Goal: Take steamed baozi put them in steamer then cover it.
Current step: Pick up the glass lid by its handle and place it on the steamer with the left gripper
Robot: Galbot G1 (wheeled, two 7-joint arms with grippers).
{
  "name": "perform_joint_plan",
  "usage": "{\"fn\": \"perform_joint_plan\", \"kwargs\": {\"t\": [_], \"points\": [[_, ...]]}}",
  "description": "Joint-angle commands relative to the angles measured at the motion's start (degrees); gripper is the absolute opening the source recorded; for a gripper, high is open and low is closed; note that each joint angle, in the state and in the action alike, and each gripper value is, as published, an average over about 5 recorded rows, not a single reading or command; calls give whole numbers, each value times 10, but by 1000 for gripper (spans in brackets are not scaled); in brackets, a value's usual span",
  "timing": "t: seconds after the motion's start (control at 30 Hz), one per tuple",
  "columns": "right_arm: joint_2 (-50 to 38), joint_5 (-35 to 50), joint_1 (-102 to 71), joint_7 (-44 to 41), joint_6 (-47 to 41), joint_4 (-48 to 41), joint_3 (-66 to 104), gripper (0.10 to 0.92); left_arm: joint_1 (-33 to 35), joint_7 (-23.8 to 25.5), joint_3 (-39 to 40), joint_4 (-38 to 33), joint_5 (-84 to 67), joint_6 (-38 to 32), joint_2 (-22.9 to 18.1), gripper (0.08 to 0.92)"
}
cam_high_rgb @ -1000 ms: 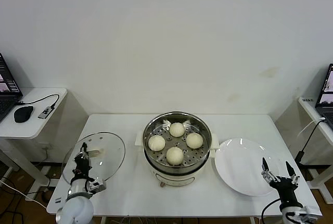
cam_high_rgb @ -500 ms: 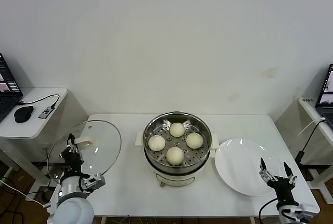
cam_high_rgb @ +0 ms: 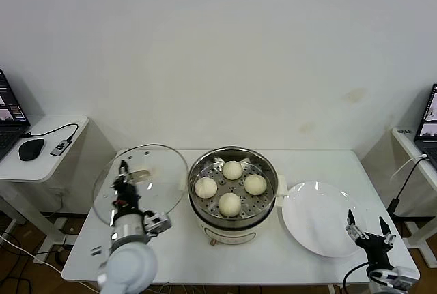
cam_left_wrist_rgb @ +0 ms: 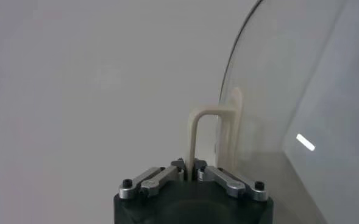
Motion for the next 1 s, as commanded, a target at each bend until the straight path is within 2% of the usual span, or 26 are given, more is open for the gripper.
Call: {"fn": "perform_joint_plan", "kwargs": {"t": [0.03,0.27,0.43,0.73,1.0], "points": [[7,-8,4,3,-5,-8,12,823,-147,76,134,78,83,25,-55,150],[6,-9,17,2,-7,-26,18,823,-202,104,183,103,107,25,-89,150],[7,-13,23,1,-8,-32,18,823,-225,101,217,145,117,26,-113,150],[11,-19,30,0,-6,-45,19,823,-222,97,262,188,116,26,-166,150],[11,-21,31,0,-4,-50,18,823,-214,104,268,196,115,27,-175,150]]}}
